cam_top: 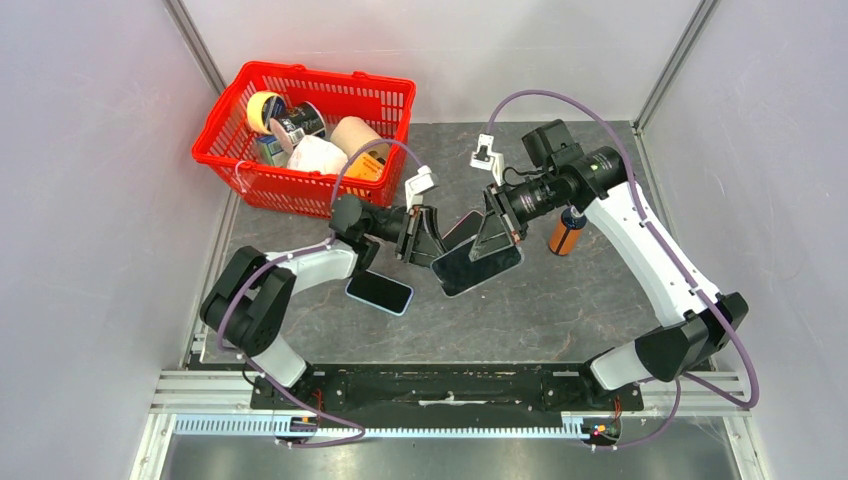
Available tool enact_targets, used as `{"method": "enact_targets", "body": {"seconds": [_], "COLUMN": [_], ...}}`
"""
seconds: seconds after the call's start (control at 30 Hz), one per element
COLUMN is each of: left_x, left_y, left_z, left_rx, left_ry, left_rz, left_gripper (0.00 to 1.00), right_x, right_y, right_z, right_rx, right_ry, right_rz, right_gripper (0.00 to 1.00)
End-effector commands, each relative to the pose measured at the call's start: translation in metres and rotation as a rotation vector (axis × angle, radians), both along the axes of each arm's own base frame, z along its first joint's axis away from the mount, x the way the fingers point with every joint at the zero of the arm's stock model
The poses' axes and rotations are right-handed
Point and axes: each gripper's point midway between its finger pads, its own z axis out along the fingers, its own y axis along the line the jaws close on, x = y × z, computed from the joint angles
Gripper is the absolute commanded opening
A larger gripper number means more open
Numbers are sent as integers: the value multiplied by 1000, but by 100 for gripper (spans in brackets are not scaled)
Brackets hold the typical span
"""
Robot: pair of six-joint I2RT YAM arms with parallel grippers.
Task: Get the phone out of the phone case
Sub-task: Remove the phone case from the phone.
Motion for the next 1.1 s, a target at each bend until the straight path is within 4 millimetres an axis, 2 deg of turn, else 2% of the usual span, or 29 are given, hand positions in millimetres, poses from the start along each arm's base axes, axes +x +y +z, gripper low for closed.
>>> {"method": "enact_targets", "body": {"seconds": [0.0,0.07,0.17,0.2,0.4,0.6,0.63,0.7,0.8,1.07], "left_x": [-53,-53,-53,-53,-49,-24,-21,-18,-15,6], "left_y": [-8,-9,-9,-9,-9,-6,-4,-3,-1,5], "left_z": [5,5,5,5,5,3,2,0,-3,-20], "left_rx": [8,10,13,15,23,27,29,32,39,76], "left_ry": [-46,-43,-39,-35,-9,42,45,53,62,98], "left_rz": [-201,-203,-205,-206,-189,-96,-87,-75,-59,38], "left_gripper": [32,30,3,2,2,2,2,2,2,2], "right_x": [116,117,117,117,122,131,133,136,142,151], "right_y": [17,16,16,15,9,-2,-3,-5,-7,-12], "right_z": [23,22,21,20,14,10,10,7,4,7], "right_rx": [81,78,77,75,48,-12,-22,-40,-62,-102], "right_ry": [-487,-487,-484,-483,-489,-514,-518,-514,-511,-538], "right_rz": [-158,-162,-162,-165,-192,-244,-252,-262,-280,-313], "right_gripper": [0,0,0,0,1,28,40,42,51,59]}}
